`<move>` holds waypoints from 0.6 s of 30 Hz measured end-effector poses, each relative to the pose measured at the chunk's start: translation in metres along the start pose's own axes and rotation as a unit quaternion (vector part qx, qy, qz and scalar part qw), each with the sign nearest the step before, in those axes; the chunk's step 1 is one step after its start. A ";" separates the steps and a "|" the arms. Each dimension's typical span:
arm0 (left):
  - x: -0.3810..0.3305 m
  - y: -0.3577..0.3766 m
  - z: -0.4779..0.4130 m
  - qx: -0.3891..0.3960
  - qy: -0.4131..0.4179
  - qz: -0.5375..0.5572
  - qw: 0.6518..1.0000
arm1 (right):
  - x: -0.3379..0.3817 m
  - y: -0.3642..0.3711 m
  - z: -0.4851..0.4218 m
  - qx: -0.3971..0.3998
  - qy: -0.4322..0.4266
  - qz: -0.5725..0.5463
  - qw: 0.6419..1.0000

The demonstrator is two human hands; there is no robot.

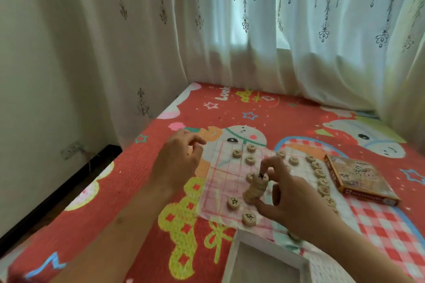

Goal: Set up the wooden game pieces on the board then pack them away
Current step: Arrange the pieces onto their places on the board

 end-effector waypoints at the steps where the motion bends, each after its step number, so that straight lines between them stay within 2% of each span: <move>1: 0.012 0.009 -0.017 0.004 -0.014 -0.015 1.000 | -0.004 0.004 -0.022 -0.012 -0.001 0.005 1.000; 6: 0.090 0.059 -0.050 0.046 -0.119 -0.079 0.989 | -0.028 0.036 -0.108 -0.042 0.016 0.038 0.998; 9: 0.102 0.067 -0.055 0.051 -0.102 -0.124 0.986 | -0.033 0.054 -0.136 -0.029 0.009 0.064 0.997; 15: 0.113 0.073 -0.059 0.054 -0.101 -0.117 0.986 | -0.036 0.080 -0.145 0.013 -0.004 0.092 0.996; 18: 0.111 0.071 -0.060 0.047 -0.099 -0.118 0.987 | -0.033 0.070 -0.140 -0.008 -0.003 0.068 0.998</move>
Point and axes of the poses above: each hand's wrist, its own z-axis away from the middle knuckle, its own y-axis out of the palm, x = y × z, the point moved 10 cm from there along -z, towards the middle knuckle, and after that the axes turned 6 degrees about z, right-handed, at the moved point
